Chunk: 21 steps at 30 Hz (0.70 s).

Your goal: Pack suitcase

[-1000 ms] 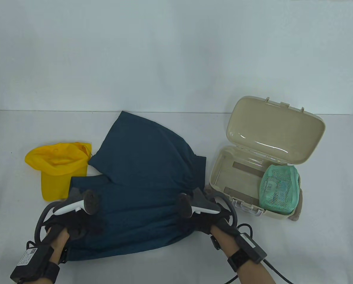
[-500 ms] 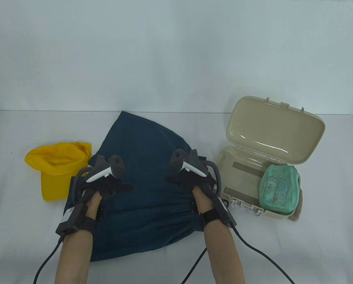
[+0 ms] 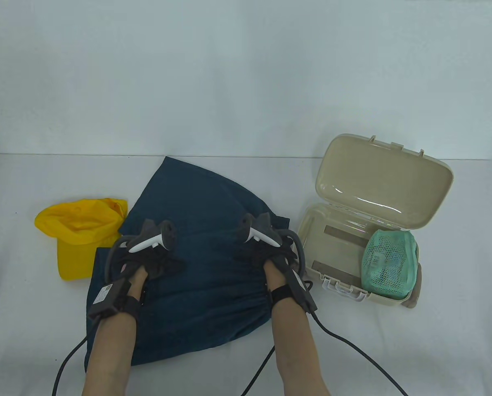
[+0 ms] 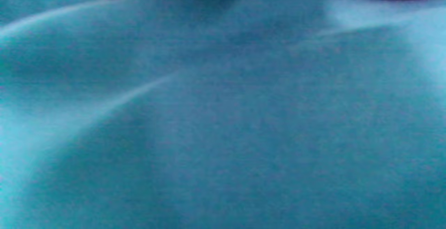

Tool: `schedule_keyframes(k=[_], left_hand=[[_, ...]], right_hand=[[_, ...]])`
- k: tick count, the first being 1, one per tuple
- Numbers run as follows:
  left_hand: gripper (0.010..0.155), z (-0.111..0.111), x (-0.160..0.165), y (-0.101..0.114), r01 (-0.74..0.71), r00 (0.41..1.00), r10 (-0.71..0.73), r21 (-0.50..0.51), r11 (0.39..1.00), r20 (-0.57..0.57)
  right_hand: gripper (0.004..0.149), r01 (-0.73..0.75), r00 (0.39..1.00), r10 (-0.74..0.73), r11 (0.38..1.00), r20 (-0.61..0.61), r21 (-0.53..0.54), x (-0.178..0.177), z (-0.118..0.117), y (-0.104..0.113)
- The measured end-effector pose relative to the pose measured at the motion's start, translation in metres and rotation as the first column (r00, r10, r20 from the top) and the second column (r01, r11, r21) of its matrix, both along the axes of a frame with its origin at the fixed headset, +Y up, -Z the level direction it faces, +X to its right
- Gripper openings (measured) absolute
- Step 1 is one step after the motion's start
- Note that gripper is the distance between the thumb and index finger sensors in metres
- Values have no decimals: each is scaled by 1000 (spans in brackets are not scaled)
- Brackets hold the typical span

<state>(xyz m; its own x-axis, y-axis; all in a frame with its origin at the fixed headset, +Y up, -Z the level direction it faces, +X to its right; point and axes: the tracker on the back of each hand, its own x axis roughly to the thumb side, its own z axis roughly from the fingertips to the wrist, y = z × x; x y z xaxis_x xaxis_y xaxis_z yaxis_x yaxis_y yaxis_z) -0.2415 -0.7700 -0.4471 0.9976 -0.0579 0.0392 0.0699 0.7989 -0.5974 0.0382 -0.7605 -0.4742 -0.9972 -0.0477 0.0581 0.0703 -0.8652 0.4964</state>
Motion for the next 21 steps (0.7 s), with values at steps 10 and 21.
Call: schedule_keyframes(k=[10, 21], left_hand=[[98, 12, 0, 20, 19, 999, -20, 14, 1000, 42], [99, 85, -10, 92, 113, 982, -129, 116, 987, 135]], right_hand=[[93, 89, 996, -89, 995, -4, 36, 4, -1, 7], [87, 246, 946, -207, 960, -247, 137, 12, 51, 80]])
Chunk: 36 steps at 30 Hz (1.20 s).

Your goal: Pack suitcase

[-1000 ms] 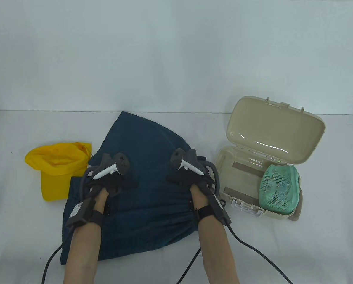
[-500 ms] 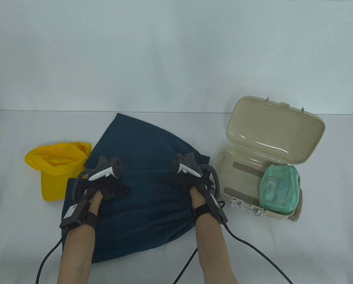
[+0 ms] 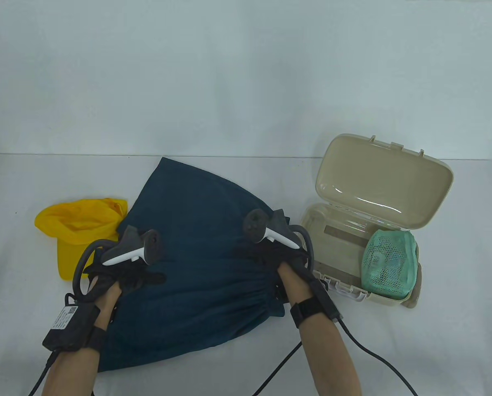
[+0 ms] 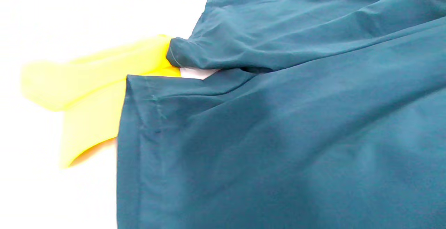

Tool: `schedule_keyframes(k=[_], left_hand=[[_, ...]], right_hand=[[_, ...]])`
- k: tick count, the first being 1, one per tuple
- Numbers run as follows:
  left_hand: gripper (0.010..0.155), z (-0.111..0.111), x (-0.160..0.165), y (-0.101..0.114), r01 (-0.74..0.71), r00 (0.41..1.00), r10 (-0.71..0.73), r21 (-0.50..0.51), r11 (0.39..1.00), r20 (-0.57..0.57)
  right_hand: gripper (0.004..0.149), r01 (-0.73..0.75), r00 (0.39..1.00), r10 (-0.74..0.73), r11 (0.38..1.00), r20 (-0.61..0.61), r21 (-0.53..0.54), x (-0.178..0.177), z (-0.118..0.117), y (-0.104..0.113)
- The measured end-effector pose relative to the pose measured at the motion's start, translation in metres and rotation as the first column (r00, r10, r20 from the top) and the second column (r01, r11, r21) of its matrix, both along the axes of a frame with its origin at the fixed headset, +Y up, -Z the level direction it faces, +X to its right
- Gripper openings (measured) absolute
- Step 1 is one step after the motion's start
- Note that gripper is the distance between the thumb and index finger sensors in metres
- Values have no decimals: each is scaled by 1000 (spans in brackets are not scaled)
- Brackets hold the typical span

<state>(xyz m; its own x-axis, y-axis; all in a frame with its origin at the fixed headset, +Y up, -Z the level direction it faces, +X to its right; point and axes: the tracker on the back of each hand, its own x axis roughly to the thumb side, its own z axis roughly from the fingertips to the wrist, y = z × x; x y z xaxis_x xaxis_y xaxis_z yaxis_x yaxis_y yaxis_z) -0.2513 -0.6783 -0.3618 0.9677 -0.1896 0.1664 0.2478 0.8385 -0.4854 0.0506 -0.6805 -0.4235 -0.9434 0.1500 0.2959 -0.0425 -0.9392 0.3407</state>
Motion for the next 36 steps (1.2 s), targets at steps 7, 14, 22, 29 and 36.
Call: schedule_keyframes(k=[7, 14, 22, 29, 36], left_hand=[[99, 46, -10, 14, 36, 999, -36, 11, 999, 39], [100, 76, -3, 6, 148, 981, -141, -46, 988, 135], [96, 95, 13, -26, 317, 925, -273, -141, 938, 264], [87, 105, 20, -57, 420, 880, -337, -214, 882, 336], [86, 107, 17, -74, 465, 854, -388, -171, 869, 347]], right_hand=[[86, -42, 987, 61, 991, -148, 128, 13, 51, 18], [84, -56, 963, 97, 984, -252, 167, 22, 92, 18], [78, -158, 928, 208, 971, -311, 177, 26, 114, -2], [76, -267, 896, 299, 953, -328, 140, 31, 115, -37], [78, -373, 842, 426, 903, -329, 214, 29, 121, -71]])
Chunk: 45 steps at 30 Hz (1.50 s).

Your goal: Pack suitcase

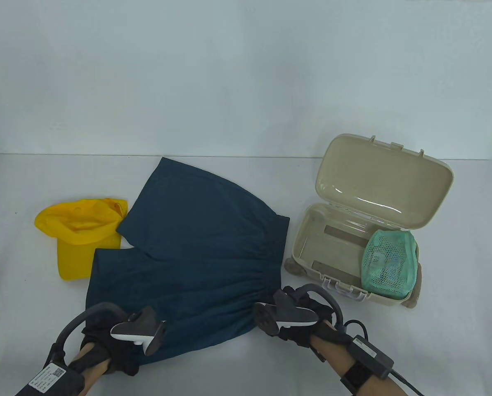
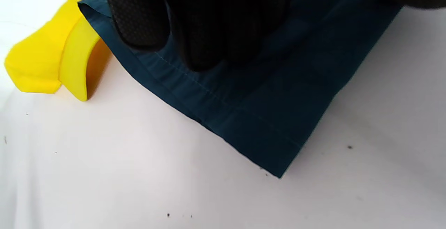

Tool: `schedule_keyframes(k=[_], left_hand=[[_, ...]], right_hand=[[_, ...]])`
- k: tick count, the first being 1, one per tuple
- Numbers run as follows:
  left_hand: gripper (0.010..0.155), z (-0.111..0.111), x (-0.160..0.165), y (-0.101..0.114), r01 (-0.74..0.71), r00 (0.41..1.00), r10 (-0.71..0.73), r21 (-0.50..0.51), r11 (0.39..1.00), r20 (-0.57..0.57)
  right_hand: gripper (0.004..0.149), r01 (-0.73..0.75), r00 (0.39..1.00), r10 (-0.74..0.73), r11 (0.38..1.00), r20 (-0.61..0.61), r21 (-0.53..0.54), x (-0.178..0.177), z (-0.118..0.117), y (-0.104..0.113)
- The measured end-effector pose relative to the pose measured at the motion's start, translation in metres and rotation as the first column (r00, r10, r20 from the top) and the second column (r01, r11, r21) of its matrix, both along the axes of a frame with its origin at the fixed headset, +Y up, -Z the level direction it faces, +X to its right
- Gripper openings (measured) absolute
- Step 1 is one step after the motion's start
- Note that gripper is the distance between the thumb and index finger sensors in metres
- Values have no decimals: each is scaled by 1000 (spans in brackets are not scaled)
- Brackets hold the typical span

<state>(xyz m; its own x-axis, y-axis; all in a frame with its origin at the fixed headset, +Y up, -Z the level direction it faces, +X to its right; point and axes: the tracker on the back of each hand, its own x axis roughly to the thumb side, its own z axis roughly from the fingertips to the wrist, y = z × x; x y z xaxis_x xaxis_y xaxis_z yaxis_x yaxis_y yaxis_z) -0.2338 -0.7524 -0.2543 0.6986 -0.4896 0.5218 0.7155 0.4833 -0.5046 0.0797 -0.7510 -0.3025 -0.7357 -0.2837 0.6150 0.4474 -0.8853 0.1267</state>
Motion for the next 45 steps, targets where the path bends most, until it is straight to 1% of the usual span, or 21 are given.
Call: schedule_keyframes(k=[2, 3, 5, 7, 9, 11, 16, 19, 21, 23, 25, 27, 29, 30, 32, 33, 36, 38, 40, 42, 45], left_hand=[[87, -2, -4, -2, 27, 1000, -28, 27, 999, 9], [85, -4, -6, -3, 17, 1000, -17, 42, 999, -4], [76, -5, -8, -4, -11, 1000, 12, 73, 997, -4], [68, -6, -9, -6, 0, 1000, 0, 79, 997, 8], [56, -6, -8, -6, 0, 1000, -2, 100, 995, 19], [46, -7, -8, -5, -8, 999, 4, 121, 993, 32], [42, -11, -14, 1, -96, 994, 100, 65, 993, -55], [41, -13, -19, 11, -137, 986, 145, 97, 986, -80], [41, -15, -22, 23, -152, 982, 165, 140, 978, -87], [41, -17, -25, 41, -183, 974, 205, 200, 962, -92], [41, -20, -31, 65, -221, 961, 258, 279, 934, -101], [41, -22, -35, 82, -233, 954, 281, 333, 914, -103], [41, -24, -42, 108, -242, 945, 308, 407, 881, -106], [41, -25, -43, 115, -241, 944, 312, 427, 872, -105], [41, -26, -46, 142, -223, 945, 310, 491, 842, -104], [41, -26, -47, 149, -216, 946, 307, 506, 835, -103], [41, -26, -51, 184, -193, 948, 303, 575, 795, -101], [41, -29, -53, 200, -172, 951, 290, 597, 784, -107], [41, -37, -55, 218, -129, 958, 259, 625, 770, -121], [41, -46, -54, 229, -105, 964, 238, 647, 755, -121], [42, -65, -47, 238, -84, 970, 217, 686, 723, -110]], right_hand=[[78, -20, 999, 22, 999, -24, 46, -3, 3, -2], [77, -23, 999, 25, 998, -30, 63, -5, 4, -2], [73, 6, 1000, -4, 997, -27, 79, -6, 6, -4], [64, 34, 999, -31, 994, -39, 101, -7, 8, -4], [54, 45, 998, -39, 992, -47, 117, -9, 11, -4], [49, 46, 998, -39, 991, -56, 124, -10, 11, -2], [46, 99, 995, -98, 992, -11, 78, -5, 8, 8], [45, 109, 994, -109, 993, 0, 51, -4, 6, 18], [45, 133, 991, -133, 990, 3, 56, -4, 5, 25], [45, 180, 983, -181, 981, 9, 74, -3, 3, 39], [45, 241, 969, -244, 967, 28, 84, -1, 1, 56], [45, 291, 954, -295, 953, 46, 90, 1, -2, 68], [45, 345, 933, -352, 933, 70, 98, 2, -6, 85], [45, 359, 927, -367, 928, 75, 101, 2, -7, 91], [45, 412, 903, -420, 906, 94, 92, 2, -9, 108], [45, 428, 895, -435, 900, 99, 83, 1, -9, 113], [45, 468, 879, -464, 884, 110, -9, -3, -6, 133], [45, 491, 869, -482, 869, 113, -64, -4, -4, 139], [45, 522, 852, -504, 835, 139, -174, -6, -5, 145], [46, 541, 841, -517, 808, 161, -232, -6, -8, 147], [46, 554, 832, -513, 790, 209, -264, -6, -17, 145]])
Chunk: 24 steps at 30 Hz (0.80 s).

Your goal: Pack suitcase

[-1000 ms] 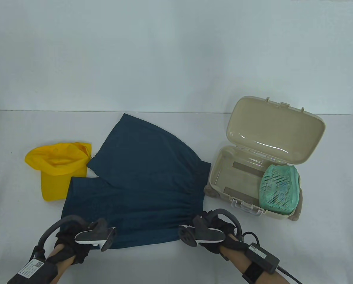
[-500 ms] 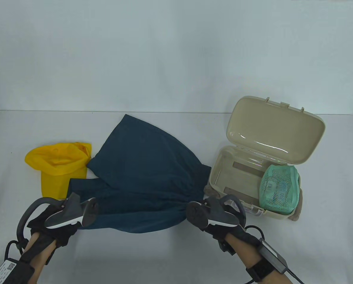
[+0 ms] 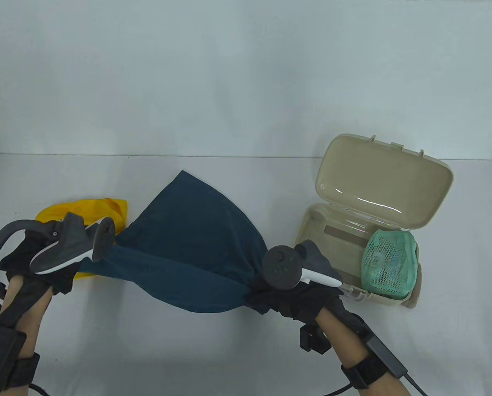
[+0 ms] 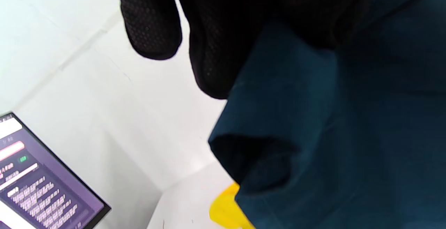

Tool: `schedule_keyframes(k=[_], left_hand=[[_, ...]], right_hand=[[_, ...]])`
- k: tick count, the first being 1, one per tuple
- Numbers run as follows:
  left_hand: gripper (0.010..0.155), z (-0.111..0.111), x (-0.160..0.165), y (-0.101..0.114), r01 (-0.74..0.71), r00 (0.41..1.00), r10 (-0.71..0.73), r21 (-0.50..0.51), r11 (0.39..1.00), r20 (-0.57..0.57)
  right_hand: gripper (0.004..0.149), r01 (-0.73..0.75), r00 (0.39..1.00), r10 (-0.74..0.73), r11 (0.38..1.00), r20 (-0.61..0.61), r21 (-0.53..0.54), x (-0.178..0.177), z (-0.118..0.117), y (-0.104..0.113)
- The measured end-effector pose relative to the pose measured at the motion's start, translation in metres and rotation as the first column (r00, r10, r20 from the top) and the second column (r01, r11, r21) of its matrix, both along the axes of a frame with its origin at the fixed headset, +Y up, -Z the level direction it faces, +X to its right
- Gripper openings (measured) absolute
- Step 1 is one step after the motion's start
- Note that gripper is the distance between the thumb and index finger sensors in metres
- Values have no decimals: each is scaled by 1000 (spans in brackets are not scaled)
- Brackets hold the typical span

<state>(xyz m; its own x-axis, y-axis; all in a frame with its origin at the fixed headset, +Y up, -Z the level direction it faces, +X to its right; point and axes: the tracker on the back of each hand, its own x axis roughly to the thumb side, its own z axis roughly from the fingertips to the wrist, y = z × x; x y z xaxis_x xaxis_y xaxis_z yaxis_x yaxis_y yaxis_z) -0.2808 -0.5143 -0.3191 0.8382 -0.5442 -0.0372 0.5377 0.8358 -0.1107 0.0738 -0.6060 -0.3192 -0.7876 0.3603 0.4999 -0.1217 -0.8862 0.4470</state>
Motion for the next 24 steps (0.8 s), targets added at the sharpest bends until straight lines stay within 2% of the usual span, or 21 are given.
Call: schedule_keyframes(k=[2, 4, 8, 13, 19, 21, 24], left_hand=[[42, -20, 9, 0, 37, 999, -38, 64, 997, 10], [43, -40, 19, -6, 53, 999, -54, 87, 995, 7], [43, -89, 41, -29, 23, 1000, -22, 112, 993, -8], [43, -141, 70, -63, -63, 997, 67, 125, 990, -31], [42, -179, 93, -90, -102, 993, 112, 184, 978, -44], [43, -183, 96, -92, -125, 990, 137, 216, 968, -42], [50, -180, 96, -91, -269, 960, 279, 295, 917, 8]], right_hand=[[47, 2, 998, 0, 1000, 56, -25, 3, -11, -3], [47, 1, 993, 3, 999, 120, -41, 7, -22, -7], [47, -56, 961, 77, 995, 267, -83, 20, -40, -26], [48, -118, 900, 139, 990, 413, -75, 33, -51, -51], [49, -148, 855, 128, 989, 502, 0, 41, -54, -69], [50, -114, 846, 68, 992, 529, 54, 44, -53, -70], [53, -90, 803, -27, 982, 595, 166, 50, -48, -67]])
